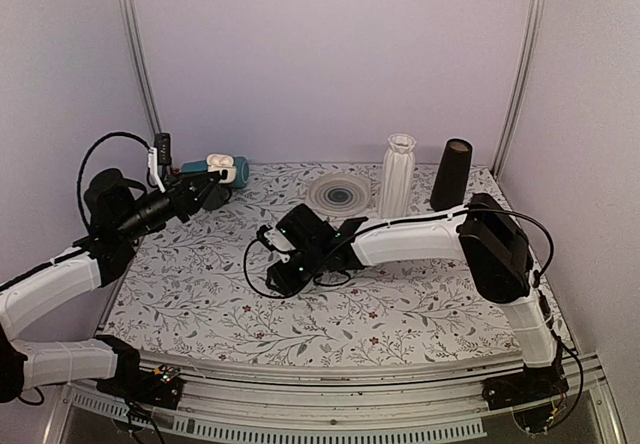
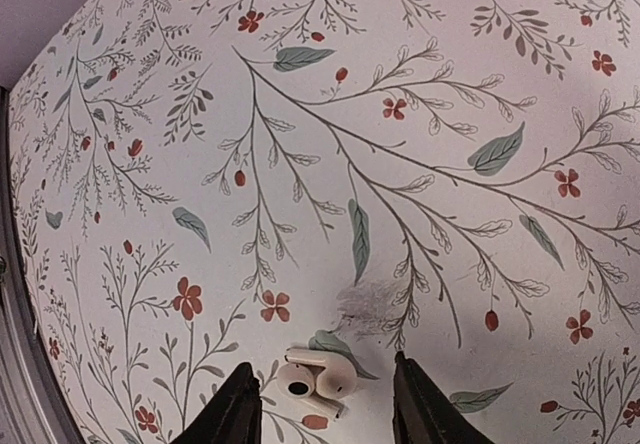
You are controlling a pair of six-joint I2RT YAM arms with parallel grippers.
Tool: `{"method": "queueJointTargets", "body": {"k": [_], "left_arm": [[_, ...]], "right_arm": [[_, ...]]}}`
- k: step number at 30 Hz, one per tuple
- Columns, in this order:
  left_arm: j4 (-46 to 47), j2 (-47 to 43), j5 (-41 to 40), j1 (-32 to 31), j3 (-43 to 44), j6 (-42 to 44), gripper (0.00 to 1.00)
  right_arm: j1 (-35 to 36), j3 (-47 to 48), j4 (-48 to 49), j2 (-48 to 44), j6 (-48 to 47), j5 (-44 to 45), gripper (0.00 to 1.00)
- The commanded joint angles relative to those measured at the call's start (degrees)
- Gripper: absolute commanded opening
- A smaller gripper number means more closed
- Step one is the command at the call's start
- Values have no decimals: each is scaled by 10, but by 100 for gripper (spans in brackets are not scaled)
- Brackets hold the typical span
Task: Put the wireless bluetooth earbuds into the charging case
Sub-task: Move the right earbud to the center of the board.
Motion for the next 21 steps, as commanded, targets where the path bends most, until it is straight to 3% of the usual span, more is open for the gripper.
{"method": "queueJointTargets", "body": {"k": [1, 21], "left_arm": [[6, -8, 8, 10, -2, -7, 0], [14, -9, 18, 21, -11, -19, 0]], "right_arm": [[15, 42, -43, 29, -32, 45, 46], [40, 107, -108, 98, -72, 129, 43]]}}
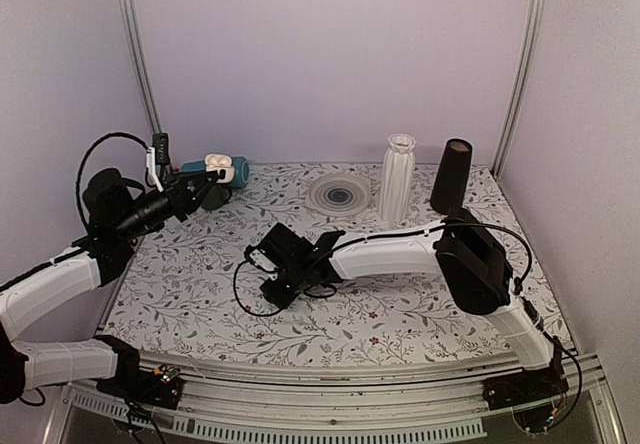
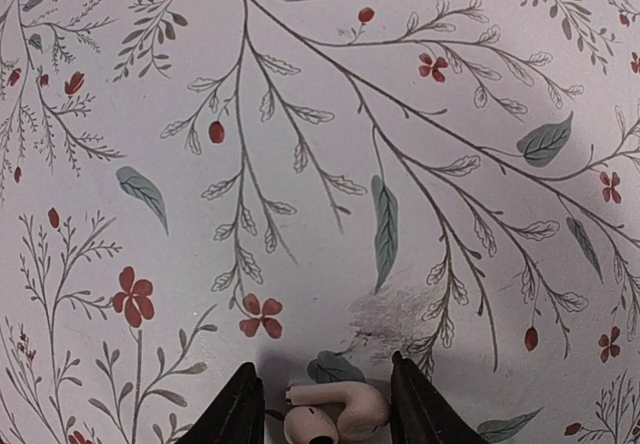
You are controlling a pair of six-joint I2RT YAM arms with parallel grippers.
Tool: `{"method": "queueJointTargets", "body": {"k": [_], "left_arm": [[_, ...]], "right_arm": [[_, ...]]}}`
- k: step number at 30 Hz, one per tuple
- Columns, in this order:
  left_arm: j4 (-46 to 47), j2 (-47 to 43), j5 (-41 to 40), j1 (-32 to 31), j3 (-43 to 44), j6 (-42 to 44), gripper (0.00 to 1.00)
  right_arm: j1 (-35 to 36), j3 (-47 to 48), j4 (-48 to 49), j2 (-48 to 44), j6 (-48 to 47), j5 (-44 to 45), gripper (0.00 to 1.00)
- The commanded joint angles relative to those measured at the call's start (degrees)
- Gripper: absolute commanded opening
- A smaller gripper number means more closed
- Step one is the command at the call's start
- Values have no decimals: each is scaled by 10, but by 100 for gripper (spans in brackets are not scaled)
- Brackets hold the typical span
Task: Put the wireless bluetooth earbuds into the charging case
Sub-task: Move the right earbud to the center of the board.
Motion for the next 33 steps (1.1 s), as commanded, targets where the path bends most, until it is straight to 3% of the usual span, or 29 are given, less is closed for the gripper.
{"method": "queueJointTargets", "body": {"k": [1, 14, 28, 33], "left_arm": [[14, -9, 6, 9, -10, -5, 0], [20, 2, 10, 10, -10, -10, 0], [48, 37, 36, 9, -3, -26, 0], [49, 46, 40, 8, 2, -27, 0]], "right_arm": [[3, 10, -25, 17, -9, 34, 42], [3, -88, 19, -37, 0, 65, 29], [-42, -269, 85, -170, 22, 47, 30], [-65, -285, 90, -203, 41, -12, 38]]}}
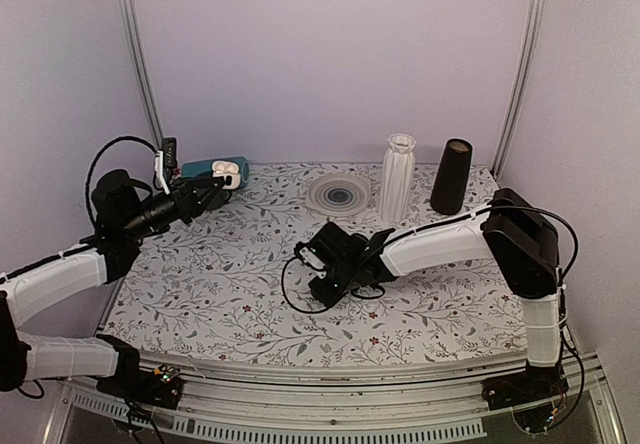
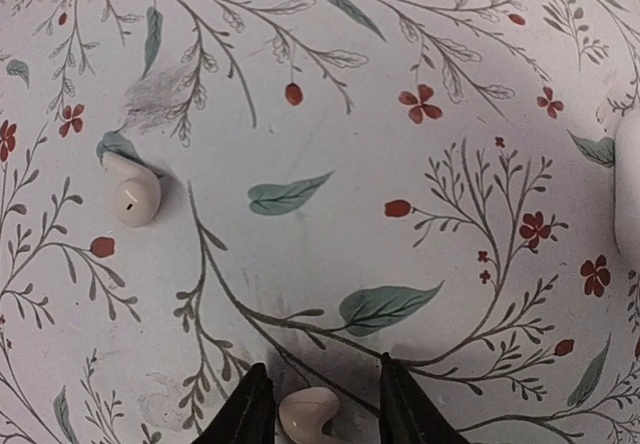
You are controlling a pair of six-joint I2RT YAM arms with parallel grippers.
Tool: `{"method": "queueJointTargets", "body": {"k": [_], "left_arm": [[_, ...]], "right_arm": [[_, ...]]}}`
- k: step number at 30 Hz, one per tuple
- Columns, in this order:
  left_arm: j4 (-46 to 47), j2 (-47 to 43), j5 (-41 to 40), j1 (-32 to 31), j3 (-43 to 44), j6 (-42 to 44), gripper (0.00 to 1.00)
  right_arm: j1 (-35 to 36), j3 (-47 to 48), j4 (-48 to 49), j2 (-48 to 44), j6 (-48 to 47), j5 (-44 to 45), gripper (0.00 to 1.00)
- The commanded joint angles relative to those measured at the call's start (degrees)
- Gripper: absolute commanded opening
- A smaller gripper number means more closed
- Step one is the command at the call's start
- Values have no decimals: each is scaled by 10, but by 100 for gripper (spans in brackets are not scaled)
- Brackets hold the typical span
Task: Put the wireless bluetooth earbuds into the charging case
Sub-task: Move the right earbud to the center of the board, then pick up the right earbud from the center of the board.
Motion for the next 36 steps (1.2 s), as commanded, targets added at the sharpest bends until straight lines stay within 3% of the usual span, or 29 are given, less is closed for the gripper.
{"method": "queueJointTargets", "body": {"k": [1, 5, 13, 17, 25, 36], "left_arm": [[22, 7, 11, 4, 8, -3, 0], [21, 6, 11, 4, 9, -3, 0], [8, -4, 9, 4, 7, 5, 0], [6, -6, 9, 4, 7, 7, 0], [4, -7, 9, 4, 5, 10, 0], [7, -4, 8, 4, 3, 10, 0]], "right_arm": [[-22, -8, 8, -44, 24, -63, 41], [-46, -1, 7, -63, 46, -121, 53], [-72, -15, -3, -81, 76, -182, 54], [-72, -13, -17, -71, 77, -206, 51], [-71, 0, -54, -67, 105, -184, 34], [-54, -18, -50, -62, 127, -217, 33]]}}
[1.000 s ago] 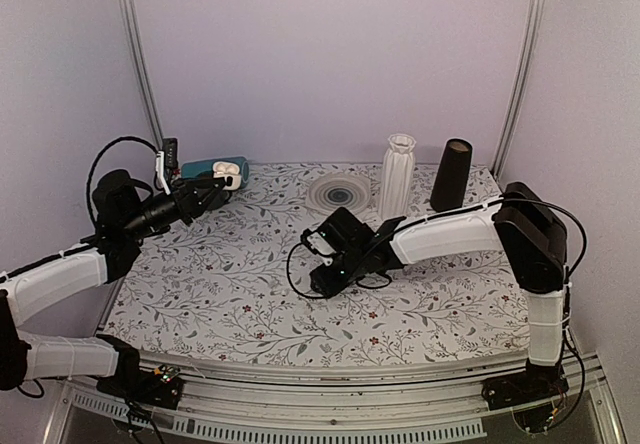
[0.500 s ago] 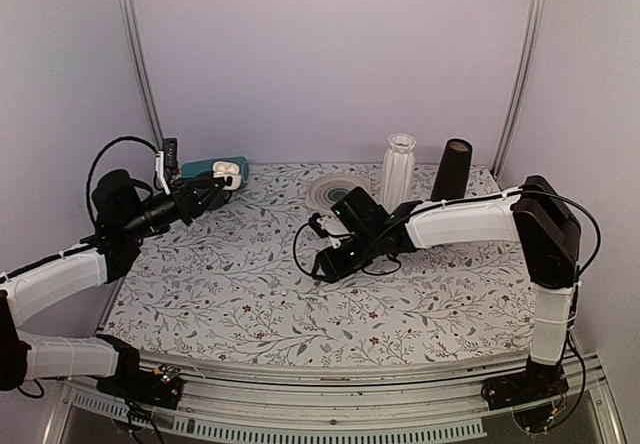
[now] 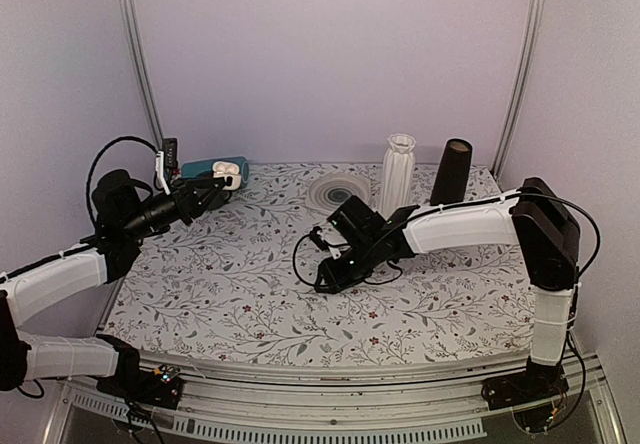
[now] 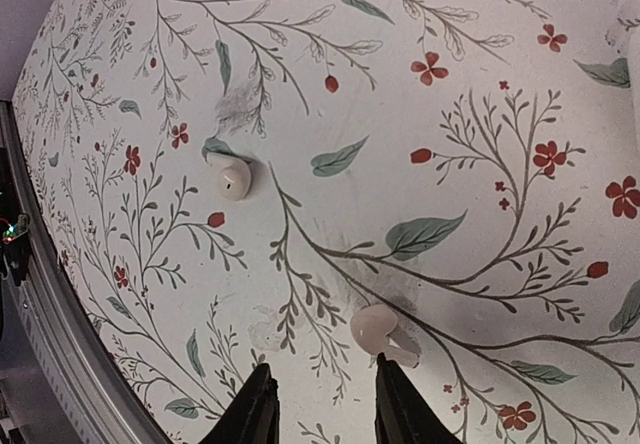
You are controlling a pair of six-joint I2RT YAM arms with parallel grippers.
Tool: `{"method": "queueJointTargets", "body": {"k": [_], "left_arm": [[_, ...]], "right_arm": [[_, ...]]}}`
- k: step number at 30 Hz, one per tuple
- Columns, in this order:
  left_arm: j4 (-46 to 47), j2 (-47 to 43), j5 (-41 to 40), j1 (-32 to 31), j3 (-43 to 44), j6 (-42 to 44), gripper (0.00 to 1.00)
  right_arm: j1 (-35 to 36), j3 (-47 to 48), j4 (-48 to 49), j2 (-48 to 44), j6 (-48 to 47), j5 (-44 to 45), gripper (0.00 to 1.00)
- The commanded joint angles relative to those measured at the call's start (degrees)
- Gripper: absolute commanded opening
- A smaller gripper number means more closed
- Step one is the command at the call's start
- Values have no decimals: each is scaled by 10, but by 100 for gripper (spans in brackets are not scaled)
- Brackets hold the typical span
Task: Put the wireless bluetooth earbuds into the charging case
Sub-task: Pick up the right earbud from the center of the board.
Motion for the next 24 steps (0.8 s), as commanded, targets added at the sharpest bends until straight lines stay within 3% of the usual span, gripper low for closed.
{"method": "queueJointTargets", "body": {"k": [1, 17, 24], "left_arm": [[9, -6, 3, 4, 3, 6, 0], [2, -8, 2, 4, 5, 10, 0], [-2, -8, 1, 4, 6, 14, 0]], "right_arm": [[7, -4, 1, 4, 8, 0, 33], [17, 63, -31, 53, -53, 85, 33], [30, 49, -3, 49, -140, 111, 34]]}}
